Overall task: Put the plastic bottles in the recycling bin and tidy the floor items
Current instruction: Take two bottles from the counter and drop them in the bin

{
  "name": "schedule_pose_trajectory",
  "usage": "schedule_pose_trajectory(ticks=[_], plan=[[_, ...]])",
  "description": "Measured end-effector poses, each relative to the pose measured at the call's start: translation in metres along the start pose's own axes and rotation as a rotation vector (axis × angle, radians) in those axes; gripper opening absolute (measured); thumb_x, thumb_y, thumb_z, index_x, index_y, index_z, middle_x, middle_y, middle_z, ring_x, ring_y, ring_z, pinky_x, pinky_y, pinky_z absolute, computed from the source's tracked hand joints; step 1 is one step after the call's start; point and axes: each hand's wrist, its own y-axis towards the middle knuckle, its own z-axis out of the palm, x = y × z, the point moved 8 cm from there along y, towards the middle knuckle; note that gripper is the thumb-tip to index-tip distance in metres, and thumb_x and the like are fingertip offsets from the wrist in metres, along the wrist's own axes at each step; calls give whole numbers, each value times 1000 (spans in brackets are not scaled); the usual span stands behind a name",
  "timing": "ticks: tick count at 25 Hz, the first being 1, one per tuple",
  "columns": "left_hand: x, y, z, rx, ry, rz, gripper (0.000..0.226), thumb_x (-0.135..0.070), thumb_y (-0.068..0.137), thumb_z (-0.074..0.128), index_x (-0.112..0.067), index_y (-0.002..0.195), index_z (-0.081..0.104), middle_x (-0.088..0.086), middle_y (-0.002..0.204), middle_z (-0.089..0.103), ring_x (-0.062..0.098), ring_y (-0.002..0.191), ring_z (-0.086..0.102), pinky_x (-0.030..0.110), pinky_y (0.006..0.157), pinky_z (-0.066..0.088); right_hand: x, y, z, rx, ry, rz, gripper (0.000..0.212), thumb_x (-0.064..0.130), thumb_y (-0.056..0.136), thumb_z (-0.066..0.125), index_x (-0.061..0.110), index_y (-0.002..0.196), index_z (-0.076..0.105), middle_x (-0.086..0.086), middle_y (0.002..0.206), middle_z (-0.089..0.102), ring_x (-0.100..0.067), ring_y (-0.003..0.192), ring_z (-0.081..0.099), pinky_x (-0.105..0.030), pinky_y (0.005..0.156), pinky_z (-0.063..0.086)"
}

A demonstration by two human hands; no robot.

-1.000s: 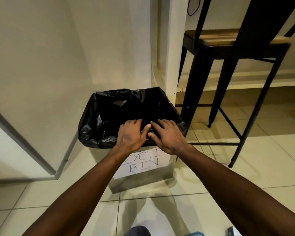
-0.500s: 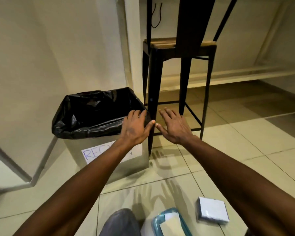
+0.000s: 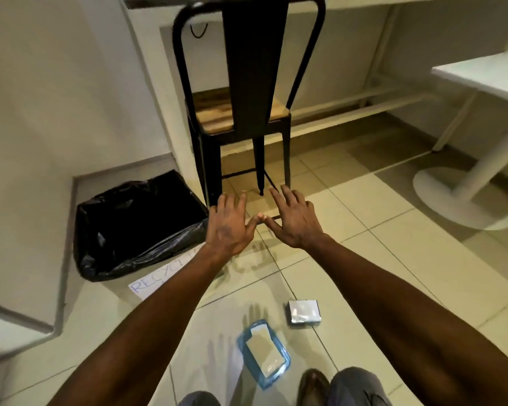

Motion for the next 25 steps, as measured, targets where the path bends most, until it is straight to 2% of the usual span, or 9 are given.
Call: schedule_pose_trajectory(ticks=[4,7,10,13,16,25], plan=[[-29,-21,-115,70,15,60,81,-73,94,14,-18,151,28,13,149,43,32,141,34,51,108,39,29,-42,-116,-5,42,104,84,76,94,30,29,161,14,-12,170,20,-38,151,28,-57,110,39],[-63,-40,-205,65,4,138,78,-72,94,16,-19,150,30,12,147,45,30,137,38,48,105,42,43,-84,-205,-18,52,167,84,76,94,26,30,162,11,-12,170,18,-37,151,27,-57,111,38],[-100,-60,-274,80,-32,179,79,-74,92,14,-22,149,31,9,148,45,28,138,38,49,105,43,42,-124,-282,-55,34,224,83,74,96,31,30,163,11,-10,170,20,-36,151,29,-56,110,39],[-136,-73,-323,81,-86,187,82,-76,92,13,-23,153,25,10,154,38,30,145,31,52,111,36,30,-146,-348,-104,15,226,81,72,96,37,33,163,12,-7,170,21,-34,152,29,-55,112,39],[-177,-73,-373,8,-98,223,80,-74,93,18,-23,154,21,11,158,32,30,147,27,53,112,33,7,-159,-410,-164,11,206,81,73,96,36,36,163,9,-6,171,18,-34,153,26,-56,114,36],[-328,-55,-463,-152,-94,307,82,-75,91,15,-23,154,22,14,156,33,32,145,28,54,111,37,-101,-206,-542,-265,-22,244,84,78,94,31,39,162,3,-6,173,10,-36,156,17,-59,117,30]])
